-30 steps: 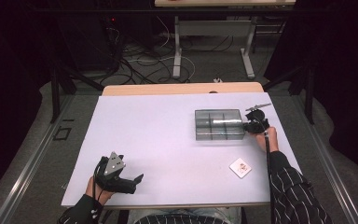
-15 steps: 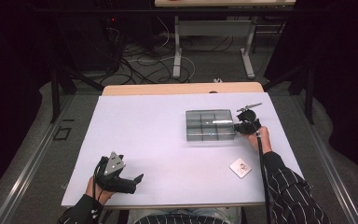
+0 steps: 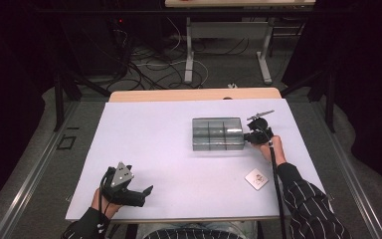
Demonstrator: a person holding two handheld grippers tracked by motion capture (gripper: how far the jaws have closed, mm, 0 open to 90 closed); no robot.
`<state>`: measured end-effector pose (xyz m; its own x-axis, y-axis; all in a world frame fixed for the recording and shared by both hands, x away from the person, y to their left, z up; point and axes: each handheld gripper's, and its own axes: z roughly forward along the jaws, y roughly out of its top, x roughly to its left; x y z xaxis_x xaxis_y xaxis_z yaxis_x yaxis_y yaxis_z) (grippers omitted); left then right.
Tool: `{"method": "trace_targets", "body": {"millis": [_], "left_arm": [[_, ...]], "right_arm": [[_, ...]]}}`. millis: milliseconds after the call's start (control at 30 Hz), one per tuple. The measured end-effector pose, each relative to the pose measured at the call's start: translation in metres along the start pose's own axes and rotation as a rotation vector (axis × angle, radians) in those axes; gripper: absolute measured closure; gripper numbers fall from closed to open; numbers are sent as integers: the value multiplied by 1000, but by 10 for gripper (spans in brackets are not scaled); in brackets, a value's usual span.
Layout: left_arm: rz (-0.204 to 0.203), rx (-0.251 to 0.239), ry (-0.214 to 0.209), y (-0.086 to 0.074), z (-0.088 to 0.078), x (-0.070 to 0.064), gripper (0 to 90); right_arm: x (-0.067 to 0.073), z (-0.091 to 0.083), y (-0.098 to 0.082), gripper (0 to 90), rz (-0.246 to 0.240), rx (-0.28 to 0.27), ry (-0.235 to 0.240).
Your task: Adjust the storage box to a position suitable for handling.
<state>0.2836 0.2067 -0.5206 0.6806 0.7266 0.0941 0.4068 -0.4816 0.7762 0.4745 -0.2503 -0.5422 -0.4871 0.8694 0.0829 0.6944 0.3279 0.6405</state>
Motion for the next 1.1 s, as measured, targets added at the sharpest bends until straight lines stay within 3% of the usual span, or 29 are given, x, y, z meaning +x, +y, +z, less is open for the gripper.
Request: {"method": "trace_targets", "body": {"millis": [267,800,833,867,1100], "left_arm": [[2,5,-1,0,0,0,1],[-5,-6,-3,-1,0,0,1],[-5,-6,-3,-1,0,0,1],[-6,-7,-3,-1,0,0,1],[-7,-6,-2,-1,0,1,1]], "right_arm": [[9,3,1,900,-17,-2,18],[27,11,6,900,-57,-25,-1],[28,11,6,900,-54,-24,12],[26,12,6,900,-84,-29,12],[30,15,6,900,-86,-41,28]]}}
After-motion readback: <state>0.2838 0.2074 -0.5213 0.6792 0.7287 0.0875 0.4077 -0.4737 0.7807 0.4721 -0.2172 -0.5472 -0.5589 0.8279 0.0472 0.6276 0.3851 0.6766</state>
